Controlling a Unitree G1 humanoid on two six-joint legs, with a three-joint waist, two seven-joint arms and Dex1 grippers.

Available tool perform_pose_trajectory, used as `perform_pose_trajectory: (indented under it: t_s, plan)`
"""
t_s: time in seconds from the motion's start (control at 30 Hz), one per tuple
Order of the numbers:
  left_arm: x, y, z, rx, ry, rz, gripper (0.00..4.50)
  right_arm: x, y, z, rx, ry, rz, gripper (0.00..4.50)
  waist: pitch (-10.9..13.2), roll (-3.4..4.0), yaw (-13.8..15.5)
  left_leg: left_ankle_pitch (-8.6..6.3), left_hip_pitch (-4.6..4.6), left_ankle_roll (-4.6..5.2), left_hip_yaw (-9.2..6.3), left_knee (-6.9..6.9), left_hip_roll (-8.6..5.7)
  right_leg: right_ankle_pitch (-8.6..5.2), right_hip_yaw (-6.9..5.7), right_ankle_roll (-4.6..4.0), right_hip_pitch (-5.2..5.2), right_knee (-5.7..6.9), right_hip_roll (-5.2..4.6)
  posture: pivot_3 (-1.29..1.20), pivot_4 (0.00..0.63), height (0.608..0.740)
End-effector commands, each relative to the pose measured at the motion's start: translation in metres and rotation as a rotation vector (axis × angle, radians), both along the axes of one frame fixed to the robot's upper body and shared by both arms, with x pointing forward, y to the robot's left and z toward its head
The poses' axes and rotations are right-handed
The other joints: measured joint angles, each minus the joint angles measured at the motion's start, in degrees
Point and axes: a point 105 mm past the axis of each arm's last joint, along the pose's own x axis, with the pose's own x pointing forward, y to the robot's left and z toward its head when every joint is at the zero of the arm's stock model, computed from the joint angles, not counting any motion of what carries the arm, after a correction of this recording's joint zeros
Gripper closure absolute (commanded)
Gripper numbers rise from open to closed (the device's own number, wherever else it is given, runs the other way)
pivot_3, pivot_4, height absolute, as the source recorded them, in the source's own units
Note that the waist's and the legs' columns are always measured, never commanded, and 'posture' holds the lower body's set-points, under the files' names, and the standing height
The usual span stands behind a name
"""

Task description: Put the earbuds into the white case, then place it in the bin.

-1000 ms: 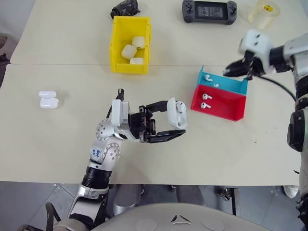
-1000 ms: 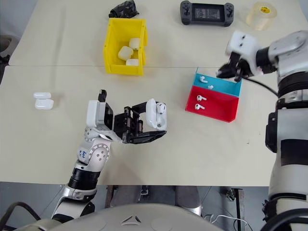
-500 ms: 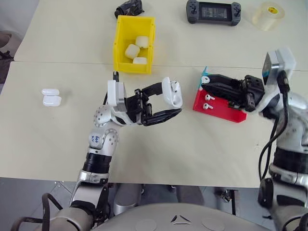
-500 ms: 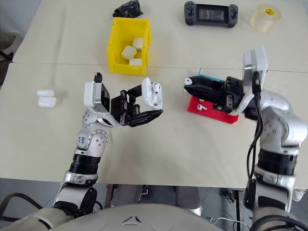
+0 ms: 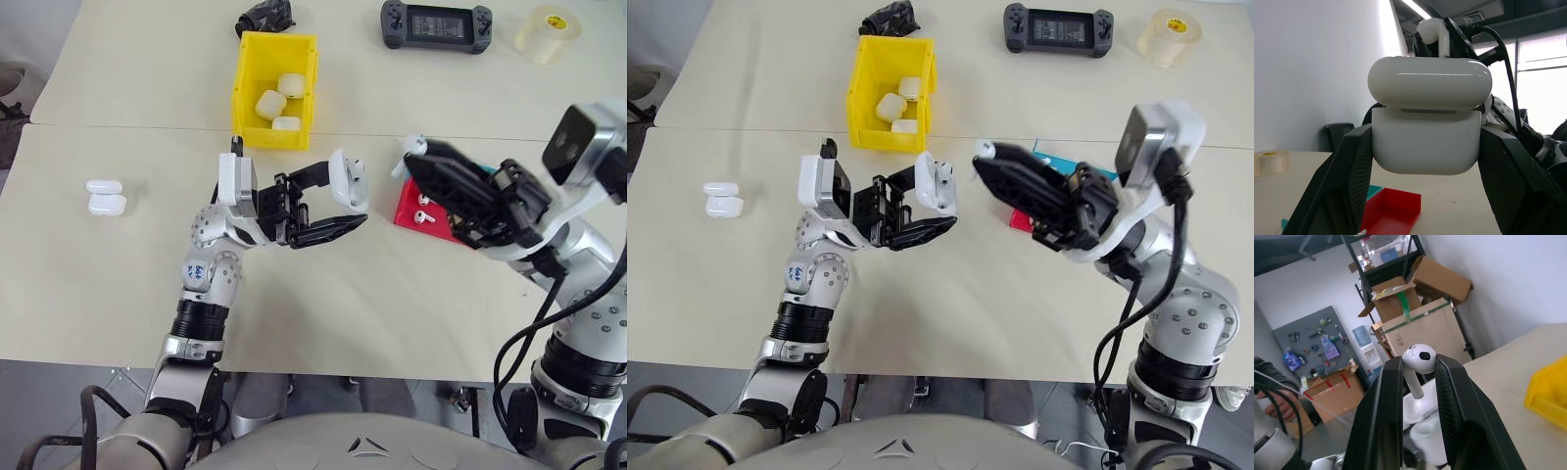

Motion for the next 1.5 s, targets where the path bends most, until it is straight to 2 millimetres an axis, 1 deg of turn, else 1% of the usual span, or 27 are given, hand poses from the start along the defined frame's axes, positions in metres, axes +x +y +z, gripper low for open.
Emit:
perform_pose_trajectory:
  t_s: [0.03, 0.27, 0.47, 0.63, 0.8, 1.03, 1.07, 1.17, 1.33, 1.37, 1.47, 1.5]
  plan:
    - [-0.004, -0.004, 0.009, -0.019, -0.039, -0.025, 1.62, -0.007, 0.01, -0.001, -0.009, -0.028, 0.01, 3.74, 0.0, 0.0, 0.0, 0.0, 0.0, 0.01, 0.01, 0.0, 0.0, 0.0, 0.01, 0.0, 0.0, 0.0, 0.0, 0.0, 0.15, 0.74]
    - [-0.008, -0.007, 0.009, -0.013, -0.036, -0.051, 1.62, 0.0, 0.019, -0.015, -0.05, -0.025, -0.002, 3.74, 0.0, 0.0, -0.02, 0.0, 0.0, 0.01, 0.01, 0.0, 0.02, 0.0, 0.02, 0.0, -0.01, 0.0, 0.03, 0.0, 0.15, 0.74]
    - [-0.01, -0.009, 0.01, -0.015, -0.037, -0.054, 1.62, 0.005, 0.019, -0.024, -0.086, -0.011, -0.011, 3.74, 0.0, 0.0, -0.01, 0.0, 0.0, 0.01, 0.0, 0.0, 0.01, 0.0, 0.03, 0.0, 0.0, -0.01, 0.03, 0.0, 0.15, 0.74]
    - [-0.01, -0.008, 0.011, -0.017, -0.039, -0.048, 1.62, 0.005, 0.018, -0.032, -0.124, 0.007, 0.003, 3.74, 0.0, 0.0, 0.0, 0.0, 0.0, 0.02, 0.0, 0.0, 0.01, 0.0, 0.03, 0.0, 0.0, -0.03, 0.02, 0.0, 0.15, 0.74]
    - [-0.009, -0.008, 0.011, -0.02, -0.039, -0.041, 1.62, 0.003, 0.019, -0.037, -0.153, 0.017, 0.03, 3.74, 0.0, 0.0, 0.0, 0.0, 0.0, 0.02, 0.01, 0.0, 0.01, 0.0, 0.03, 0.0, 0.0, -0.04, 0.02, 0.0, 0.15, 0.74]
    - [-0.01, -0.009, 0.012, -0.022, -0.042, -0.044, 1.62, 0.008, 0.021, -0.042, -0.205, 0.0, 0.002, 3.74, 0.0, 0.0, 0.0, 0.0, 0.0, 0.01, 0.01, 0.0, 0.01, 0.0, 0.03, 0.0, 0.0, -0.04, 0.03, 0.0, 0.15, 0.74]
    - [-0.01, -0.009, 0.012, -0.021, -0.043, -0.046, 1.62, 0.005, 0.023, -0.044, -0.219, 0.02, 0.036, 3.74, 0.0, 0.0, 0.0, 0.0, 0.0, 0.01, 0.01, 0.0, 0.01, 0.0, 0.03, 0.0, 0.0, -0.04, 0.03, 0.0, 0.15, 0.74]
    - [-0.011, -0.009, 0.012, -0.019, -0.042, -0.049, 1.62, -0.003, 0.026, -0.043, -0.215, 0.021, 0.094, 2.94, 0.0, -0.01, 0.01, 0.0, 0.0, 0.01, 0.0, 0.0, 0.01, 0.0, 0.03, 0.0, 0.0, -0.05, 0.02, 0.0, 0.15, 0.74]
    - [-0.012, -0.01, 0.01, -0.011, -0.035, -0.056, 1.62, -0.006, 0.025, -0.039, -0.213, -0.014, 0.091, 1.27, 0.0, -0.01, 0.02, 0.0, 0.0, 0.01, 0.0, 0.0, 0.01, 0.0, 0.03, 0.0, 0.0, -0.06, 0.02, 0.0, 0.15, 0.74]
    - [-0.012, -0.009, 0.01, -0.011, -0.033, -0.056, 1.62, -0.006, 0.023, -0.039, -0.212, -0.012, 0.088, 0.92, 0.0, -0.01, 0.02, 0.0, 0.0, 0.01, 0.0, 0.0, 0.01, 0.0, 0.03, 0.0, 0.0, -0.06, 0.02, 0.0, 0.15, 0.74]
    - [-0.008, -0.003, 0.005, 0.038, -0.023, -0.012, 1.62, 0.0, 0.007, -0.041, -0.243, -0.021, 0.01, 0.02, 0.0, -0.01, 0.09, 0.0, 0.0, 0.02, 0.0, -0.01, 0.01, 0.0, 0.03, 0.0, 0.01, -0.06, 0.02, 0.0, 0.15, 0.74]
    - [-0.006, -0.001, 0.002, 0.068, -0.021, 0.01, 1.62, 0.004, 0.001, -0.041, -0.247, -0.022, -0.025, 0.02, 0.01, -0.02, 0.13, 0.0, 0.0, 0.02, -0.01, -0.01, 0.01, 0.0, 0.02, 0.0, 0.02, -0.07, 0.01, 0.0, 0.15, 0.74]
